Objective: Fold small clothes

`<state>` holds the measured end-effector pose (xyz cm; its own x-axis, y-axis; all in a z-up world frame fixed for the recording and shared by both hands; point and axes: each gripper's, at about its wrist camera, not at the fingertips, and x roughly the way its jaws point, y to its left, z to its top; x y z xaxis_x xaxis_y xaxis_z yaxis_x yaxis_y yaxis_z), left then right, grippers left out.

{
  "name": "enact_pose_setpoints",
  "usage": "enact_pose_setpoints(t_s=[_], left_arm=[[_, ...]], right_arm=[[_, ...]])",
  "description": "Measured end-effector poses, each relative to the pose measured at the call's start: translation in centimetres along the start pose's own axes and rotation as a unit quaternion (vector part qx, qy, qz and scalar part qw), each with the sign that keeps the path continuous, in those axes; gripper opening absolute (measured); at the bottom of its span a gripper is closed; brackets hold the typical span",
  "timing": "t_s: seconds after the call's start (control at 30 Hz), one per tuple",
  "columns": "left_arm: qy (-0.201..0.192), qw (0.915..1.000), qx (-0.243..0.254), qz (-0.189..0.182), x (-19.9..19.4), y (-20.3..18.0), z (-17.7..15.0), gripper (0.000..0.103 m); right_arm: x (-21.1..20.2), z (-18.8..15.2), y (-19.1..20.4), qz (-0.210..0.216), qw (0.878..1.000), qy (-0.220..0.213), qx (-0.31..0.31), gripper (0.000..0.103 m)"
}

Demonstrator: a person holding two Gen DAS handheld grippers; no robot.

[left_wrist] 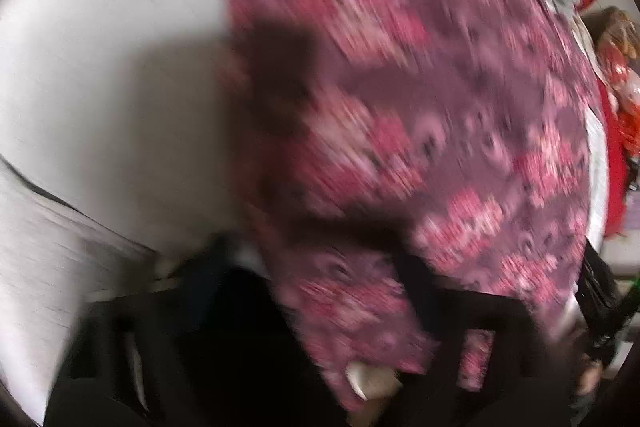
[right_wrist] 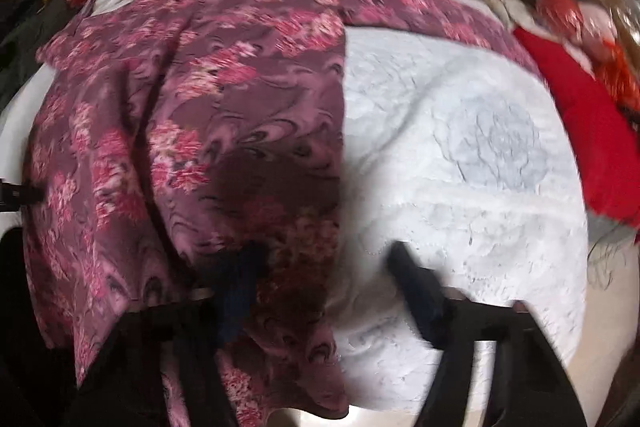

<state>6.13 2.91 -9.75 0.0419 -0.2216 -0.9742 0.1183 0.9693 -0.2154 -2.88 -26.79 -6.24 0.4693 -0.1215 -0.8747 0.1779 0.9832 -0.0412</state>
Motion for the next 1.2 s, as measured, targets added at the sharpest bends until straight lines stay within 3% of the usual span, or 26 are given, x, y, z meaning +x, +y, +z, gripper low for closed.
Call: enact_pose_setpoints(t_s=[0.03, 0.07, 0.1, 0.13, 0.2, 0.33, 0.4, 0.47, 0.57, 0.63, 0.67, 0.73, 0.77, 0.8, 0.83, 0.9, 1.0, 1.1, 1.2], left_arm=[[0.005, 0.9999, -0.005, -0.007, 0.2, -0.1, -0.2, 0.046], [0.000, 0.9999, -0.002, -0.014, -0.2, -0.2, -0.4, 0.032], [-0.001, 0.9998, 0.005, -0.020, -0.5, -0.2, -0.4, 0.009], [-0.001, 0.9996, 0.006, -0.026, -0.9, 0.0, -0.5, 0.004], [0.000, 0.9978, -0.015, -0.065, -2.3, 1.4, -0.6, 0.004], [-0.029, 0.9945, -0.043, -0.091, -5.5, 4.0, -0.7, 0.004], [-0.027, 0.9946, -0.047, -0.089, -5.9, 4.7, -0.7, 0.004], [-0.017, 0.9952, -0.043, -0.087, -5.2, 4.6, -0.5, 0.005], [-0.007, 0.9961, -0.022, -0.085, -5.2, 3.6, -1.0, 0.008], [0.000, 0.9964, -0.004, -0.085, -4.6, 2.6, -1.6, 0.030], [0.005, 0.9958, 0.004, -0.091, -4.3, 2.1, -1.9, 0.050], [0.011, 0.9956, 0.013, -0.093, -3.6, 1.4, -2.2, 0.055], [0.013, 0.9960, 0.022, -0.086, -3.2, 0.8, -2.2, 0.052], [0.015, 0.9967, 0.029, -0.074, -2.7, 0.2, -2.1, 0.019], [0.020, 0.9970, 0.034, -0.067, -2.1, -0.4, -2.1, 0.001], [0.023, 0.9969, 0.021, -0.073, -2.6, 0.0, -2.3, 0.003], [-0.009, 0.9948, 0.003, -0.102, -6.3, 1.0, -2.3, 0.002], [-0.056, 0.9846, -0.022, -0.164, -12.8, 3.1, -2.8, 0.002], [-0.099, 0.9781, -0.028, -0.181, -18.2, 4.5, -3.5, 0.002]], right_arm=[[-0.2, -0.1, 0.2, 0.008, 1.000, -0.002, -0.008, 0.019], [-0.4, -0.1, 0.3, 0.012, 1.000, -0.002, -0.012, 0.013], [-0.6, -0.1, 0.3, 0.012, 1.000, -0.003, -0.013, 0.009], [-0.9, 0.0, 0.1, 0.020, 1.000, -0.005, -0.007, 0.003], [-2.1, 0.4, -1.1, 0.052, 0.998, -0.018, 0.026, 0.004], [-4.8, 1.2, -4.8, 0.076, 0.991, -0.059, 0.096, 0.004], [-4.1, 1.7, -5.9, 0.064, 0.991, -0.046, 0.110, 0.004], [-3.1, 1.4, -6.4, 0.084, 0.988, -0.017, 0.127, 0.006], [-2.5, -0.1, -6.8, 0.090, 0.986, 0.004, 0.139, 0.023], [-2.2, -1.4, -6.8, 0.086, 0.987, 0.010, 0.137, 0.054], [-2.1, -2.3, -6.5, 0.080, 0.988, 0.012, 0.130, 0.055], [-1.4, -3.1, -5.7, 0.069, 0.992, 0.027, 0.106, 0.052], [-1.0, -3.5, -5.0, 0.050, 0.995, 0.033, 0.083, 0.047], [-0.9, -3.8, -4.6, 0.037, 0.996, 0.033, 0.069, 0.024], [-0.9, -3.8, -4.2, 0.030, 0.998, 0.033, 0.055, 0.004], [-2.1, -3.6, -4.2, 0.059, 0.996, 0.015, 0.063, 0.004], [-6.2, -2.7, -5.3, 0.121, 0.988, -0.036, 0.093, 0.004], [-11.0, -1.5, -6.7, 0.191, 0.970, -0.086, 0.128, 0.004], [-14.2, -0.4, -7.7, 0.239, 0.952, -0.116, 0.149, 0.004]])
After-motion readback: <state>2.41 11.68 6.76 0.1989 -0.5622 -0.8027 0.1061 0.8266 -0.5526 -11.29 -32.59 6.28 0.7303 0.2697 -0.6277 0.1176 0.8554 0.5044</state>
